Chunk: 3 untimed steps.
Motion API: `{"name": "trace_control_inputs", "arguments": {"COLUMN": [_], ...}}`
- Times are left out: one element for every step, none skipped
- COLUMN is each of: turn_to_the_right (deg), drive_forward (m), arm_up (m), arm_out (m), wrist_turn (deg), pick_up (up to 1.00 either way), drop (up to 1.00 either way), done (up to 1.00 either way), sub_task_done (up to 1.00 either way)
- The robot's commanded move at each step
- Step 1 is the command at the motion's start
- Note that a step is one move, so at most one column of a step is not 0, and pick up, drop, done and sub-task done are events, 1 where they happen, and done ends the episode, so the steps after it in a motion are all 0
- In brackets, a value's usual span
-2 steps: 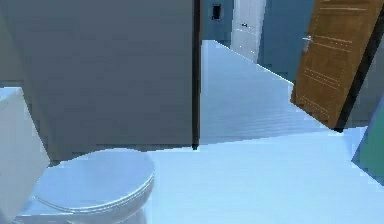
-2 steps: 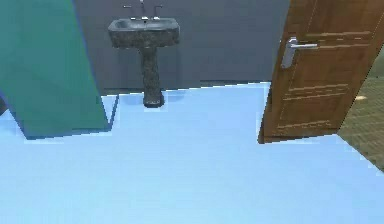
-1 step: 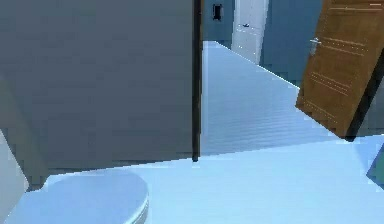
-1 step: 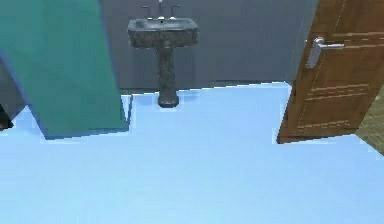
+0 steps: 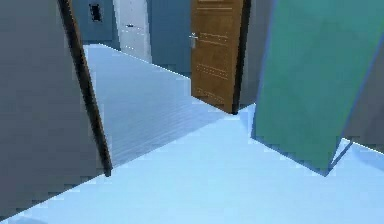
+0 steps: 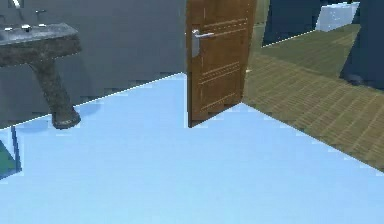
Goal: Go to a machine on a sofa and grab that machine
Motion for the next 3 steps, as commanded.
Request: {"name": "trace_control_inputs", "arguments": {"turn_to_the_right": [0.0,-12.0,0.0], "drive_forward": [0.55,0.0,1.0], "arm_up": [0.0,0.0,0.0], "arm_out": [0.0,0.0,0.0], "wrist_turn": [0.0,0.0,0.0], "pick_up": [0.0,0.0,0.0], "drop": [0.0,0.0,0.0], "done": [0.0,0.0,0.0], "sub_task_done": [0.0,0.0,0.0]}}
